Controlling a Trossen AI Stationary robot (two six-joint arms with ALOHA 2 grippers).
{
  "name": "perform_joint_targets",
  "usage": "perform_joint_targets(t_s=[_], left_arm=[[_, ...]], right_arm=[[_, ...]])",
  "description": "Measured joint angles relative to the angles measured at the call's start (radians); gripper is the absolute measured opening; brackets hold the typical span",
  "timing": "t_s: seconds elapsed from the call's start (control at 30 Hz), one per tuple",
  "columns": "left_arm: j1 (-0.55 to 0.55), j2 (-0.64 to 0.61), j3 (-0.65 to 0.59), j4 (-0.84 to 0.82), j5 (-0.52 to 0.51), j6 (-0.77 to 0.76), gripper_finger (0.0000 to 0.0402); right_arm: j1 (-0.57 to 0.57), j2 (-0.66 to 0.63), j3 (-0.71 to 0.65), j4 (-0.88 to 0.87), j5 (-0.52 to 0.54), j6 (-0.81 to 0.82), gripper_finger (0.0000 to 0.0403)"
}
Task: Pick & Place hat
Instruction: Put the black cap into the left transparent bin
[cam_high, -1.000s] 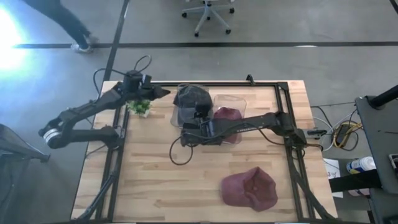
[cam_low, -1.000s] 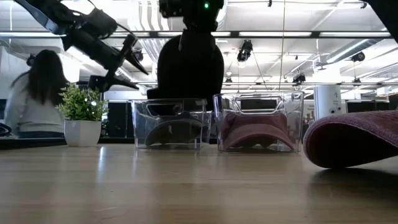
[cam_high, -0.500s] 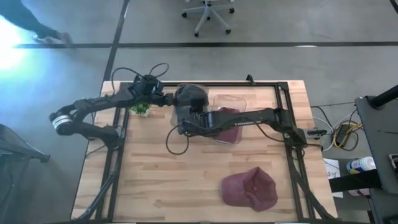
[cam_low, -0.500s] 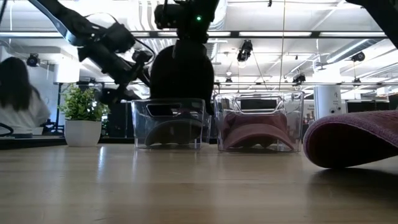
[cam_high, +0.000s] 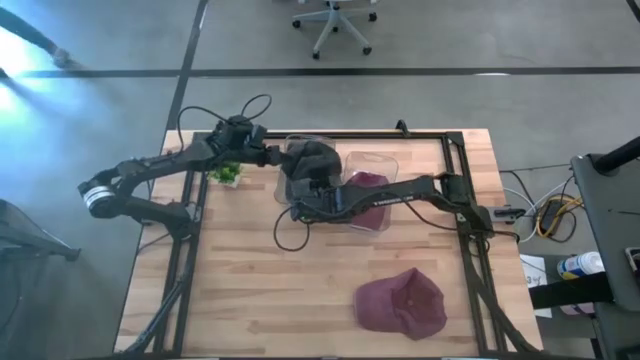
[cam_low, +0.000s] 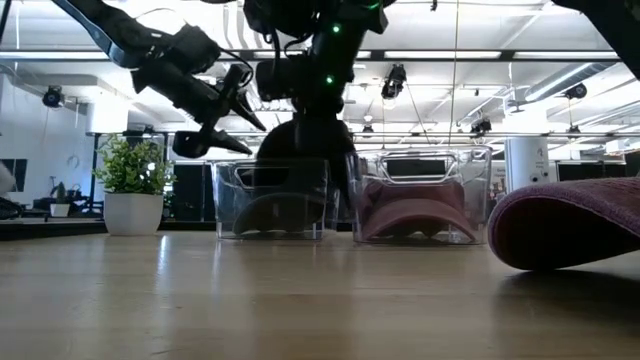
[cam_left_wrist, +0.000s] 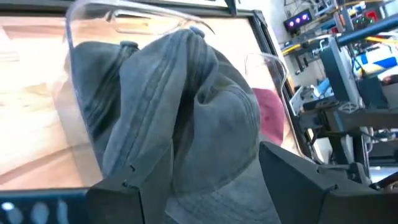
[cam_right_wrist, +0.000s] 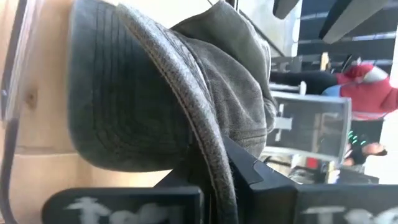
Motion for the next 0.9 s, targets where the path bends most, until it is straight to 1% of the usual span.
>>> perform_joint_targets(t_s=[0.13,0.27,0.43,0.53,0.6,0.73,0.9], left_arm=[[-0.021,0.000,0.000,-0.006,0.007,0.013,0.0232],[-0.057,0.002,-0.005,-0.006,0.009,0.032,0.0232],[-0.088,0.022,-0.025,-0.006,0.001,0.037,0.0232],[-0.098,0.031,-0.035,-0.010,-0.008,0.033,0.0232],[-0.105,0.032,-0.035,-0.009,-0.010,0.030,0.0232],[-0.113,0.031,-0.035,-0.007,-0.013,0.038,0.0232],[-0.115,0.031,-0.035,-0.030,-0.033,0.051,0.0232]], right_arm=[[0.002,0.000,-0.019,0.061,-0.001,-0.103,0.0013],[0.001,0.001,-0.022,0.165,-0.015,-0.210,0.0013],[-0.001,0.001,-0.019,0.256,-0.063,-0.310,0.0013],[-0.002,0.001,-0.010,0.260,-0.129,-0.322,0.0013],[-0.002,0.001,-0.010,0.260,-0.155,-0.324,0.0014],[0.000,0.001,-0.023,0.259,-0.162,-0.353,0.0028],[0.004,0.001,-0.007,0.257,-0.161,-0.334,0.0061]])
